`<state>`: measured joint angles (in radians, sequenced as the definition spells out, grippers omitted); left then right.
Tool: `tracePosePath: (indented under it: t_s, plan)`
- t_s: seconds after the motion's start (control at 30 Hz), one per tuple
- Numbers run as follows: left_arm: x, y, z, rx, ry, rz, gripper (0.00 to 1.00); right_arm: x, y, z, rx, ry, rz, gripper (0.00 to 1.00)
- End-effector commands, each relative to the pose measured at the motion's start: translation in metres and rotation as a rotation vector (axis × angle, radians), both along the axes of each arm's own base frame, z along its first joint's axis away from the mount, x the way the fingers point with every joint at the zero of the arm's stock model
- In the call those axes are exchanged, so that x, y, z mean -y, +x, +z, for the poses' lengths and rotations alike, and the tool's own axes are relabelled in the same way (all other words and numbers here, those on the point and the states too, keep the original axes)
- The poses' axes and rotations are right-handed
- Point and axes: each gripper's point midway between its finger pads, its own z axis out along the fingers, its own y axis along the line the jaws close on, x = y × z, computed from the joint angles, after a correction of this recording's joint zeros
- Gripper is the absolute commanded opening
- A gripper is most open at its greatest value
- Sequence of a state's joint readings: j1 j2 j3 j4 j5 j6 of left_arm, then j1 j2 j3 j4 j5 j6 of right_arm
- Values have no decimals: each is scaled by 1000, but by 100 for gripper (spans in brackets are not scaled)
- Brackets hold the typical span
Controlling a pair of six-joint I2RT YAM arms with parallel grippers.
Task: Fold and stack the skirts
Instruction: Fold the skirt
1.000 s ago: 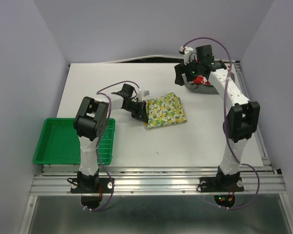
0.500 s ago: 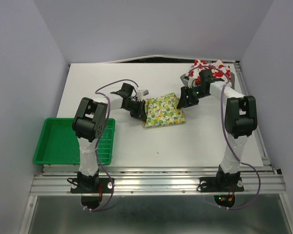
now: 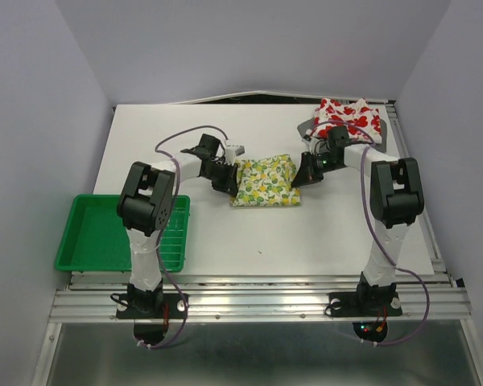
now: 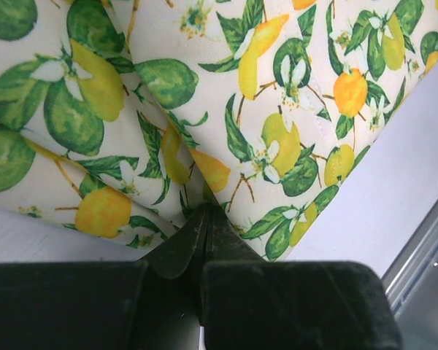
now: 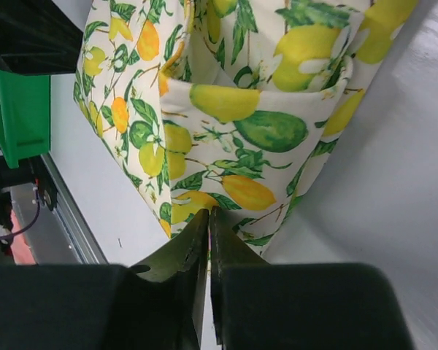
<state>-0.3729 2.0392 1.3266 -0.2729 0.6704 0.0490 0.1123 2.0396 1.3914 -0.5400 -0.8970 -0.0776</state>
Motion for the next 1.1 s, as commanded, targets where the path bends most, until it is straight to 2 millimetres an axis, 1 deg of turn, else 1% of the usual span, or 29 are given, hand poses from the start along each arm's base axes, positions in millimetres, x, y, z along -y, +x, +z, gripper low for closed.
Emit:
tracePosePath:
  t_s: [0.0, 0.07, 0.1, 0.13, 0.2, 0.23, 0.27, 0.33, 0.37, 0.47, 0.5, 0.53, 0.57, 0.6, 0.63, 0.67, 0.7, 0.73, 0.77, 0.8, 0.83, 0.9, 0.93, 0.97, 1.07]
  plan:
    - [-33, 18, 1, 117, 174, 35, 7, 1, 20, 13, 94, -9, -41, 5]
    - [-35, 19, 10, 132, 175, 42, 7, 3, 21, 10, 98, -24, -45, 1]
    - [-35, 20, 14, 142, 172, 44, 7, 1, 19, 10, 100, -34, -40, 1]
    - [-35, 21, 23, 165, 165, 46, 7, 2, 18, 7, 101, -40, -37, 1]
    - [-34, 21, 31, 183, 152, 46, 7, 3, 17, 6, 105, -48, -37, 1]
    - [-33, 22, 39, 201, 142, 49, 7, 4, 17, 5, 105, -55, -38, 1]
    - [-32, 24, 43, 208, 132, 50, 7, 1, 14, 3, 112, -61, -21, 1]
    - [-28, 26, 50, 210, 107, 48, 7, 3, 13, 4, 111, -79, -24, 2]
    - [-27, 27, 50, 205, 101, 45, 7, 4, 14, 6, 120, -83, -23, 5]
    - [-26, 30, 47, 181, 92, 43, 7, 7, 19, 19, 177, -108, -19, 17]
    - [-25, 32, 51, 176, 59, 43, 8, 8, 21, 26, 195, -115, -21, 29]
    - [-24, 34, 54, 171, 36, 54, 8, 10, 29, 35, 225, -132, -32, 34]
    - [-20, 39, 61, 186, -2, 51, 8, 12, 33, 47, 263, -141, -37, 47]
    - [-20, 43, 64, 189, -17, 59, 8, 13, 38, 55, 291, -148, -43, 54]
    - [-18, 46, 66, 185, -33, 68, 8, 14, 47, 70, 339, -157, -56, 59]
    - [-15, 51, 70, 191, -53, 68, 8, 11, 51, 77, 367, -161, -52, 64]
    - [-14, 55, 67, 184, -57, 76, 8, 13, 62, 90, 413, -178, -67, 65]
    - [-12, 59, 68, 179, -68, 91, 8, 10, 67, 97, 444, -188, -57, 66]
    - [-10, 64, 70, 183, -77, 96, 7, 4, 69, 97, 464, -204, -29, 66]
    - [-10, 67, 64, 171, -73, 102, 7, 4, 72, 96, 466, -233, -26, 67]
    - [-8, 72, 66, 165, -84, 127, 7, -5, 79, 100, 496, -240, 3, 68]
    - [-8, 77, 59, 156, -82, 142, 7, -13, 81, 97, 500, -270, 31, 69]
    - [-8, 79, 58, 162, -85, 145, 7, -18, 86, 102, 533, -283, 51, 70]
    - [-7, 83, 54, 156, -81, 154, 7, -27, 86, 91, 521, -304, 73, 71]
    - [-6, 85, 44, 127, -73, 165, 7, -41, 90, 84, 529, -316, 114, 73]
